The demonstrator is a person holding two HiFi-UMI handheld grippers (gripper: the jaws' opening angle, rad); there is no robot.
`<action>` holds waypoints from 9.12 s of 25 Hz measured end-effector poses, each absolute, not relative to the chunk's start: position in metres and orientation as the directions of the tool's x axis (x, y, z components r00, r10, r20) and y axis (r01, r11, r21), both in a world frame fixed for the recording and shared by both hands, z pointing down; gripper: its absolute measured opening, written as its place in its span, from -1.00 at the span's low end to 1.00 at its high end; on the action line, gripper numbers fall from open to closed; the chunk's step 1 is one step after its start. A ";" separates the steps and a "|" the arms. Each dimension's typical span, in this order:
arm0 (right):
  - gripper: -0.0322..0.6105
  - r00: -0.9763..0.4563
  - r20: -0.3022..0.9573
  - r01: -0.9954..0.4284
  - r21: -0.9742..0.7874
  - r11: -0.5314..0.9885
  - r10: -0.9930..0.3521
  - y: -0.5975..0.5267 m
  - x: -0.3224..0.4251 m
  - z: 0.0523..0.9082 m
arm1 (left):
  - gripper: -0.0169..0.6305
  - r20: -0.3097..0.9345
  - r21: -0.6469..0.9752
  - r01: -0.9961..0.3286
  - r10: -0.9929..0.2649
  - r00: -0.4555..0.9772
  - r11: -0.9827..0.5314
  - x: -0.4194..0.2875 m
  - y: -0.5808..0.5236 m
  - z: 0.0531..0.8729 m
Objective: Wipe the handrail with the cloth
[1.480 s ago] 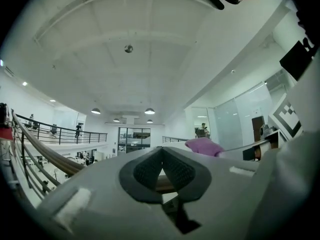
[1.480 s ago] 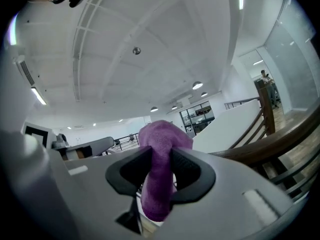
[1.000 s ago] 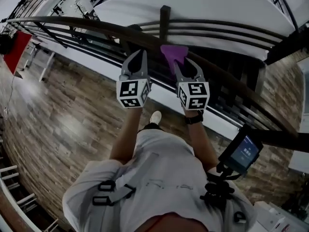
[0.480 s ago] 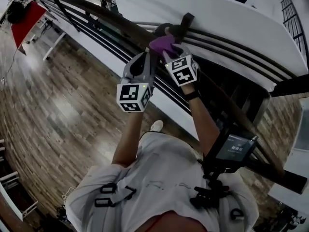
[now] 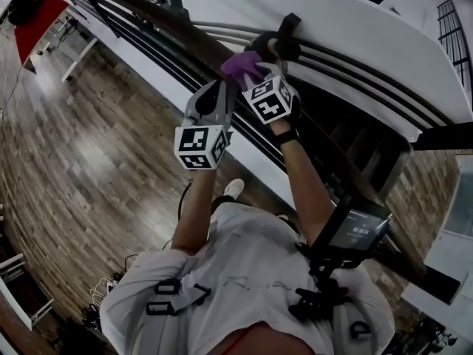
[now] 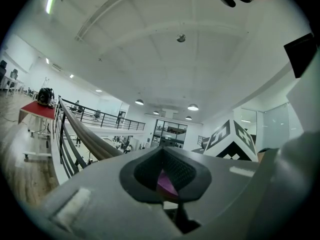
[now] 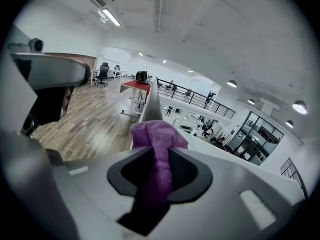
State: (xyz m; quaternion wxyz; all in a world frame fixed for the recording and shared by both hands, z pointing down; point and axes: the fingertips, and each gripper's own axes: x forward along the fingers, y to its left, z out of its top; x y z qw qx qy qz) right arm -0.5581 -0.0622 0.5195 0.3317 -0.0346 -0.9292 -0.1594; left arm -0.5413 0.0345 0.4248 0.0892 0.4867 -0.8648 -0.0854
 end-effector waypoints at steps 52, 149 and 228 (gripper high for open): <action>-0.60 -0.738 0.668 0.038 0.186 0.982 -0.098 -0.155 -0.315 0.519 | -0.95 0.077 0.096 -0.978 -0.981 -0.176 0.183 -0.326 -0.123 0.389; -0.60 -0.197 0.513 -0.843 0.346 0.411 -0.835 -0.326 0.274 0.505 | -0.95 0.094 0.067 -0.655 -0.649 0.755 -0.753 0.198 -0.281 0.386; -0.59 -0.580 0.365 -0.754 0.098 0.650 -0.728 -0.339 0.099 0.440 | -0.95 -0.011 -0.040 -0.903 -0.904 0.428 -0.427 -0.026 -0.271 0.331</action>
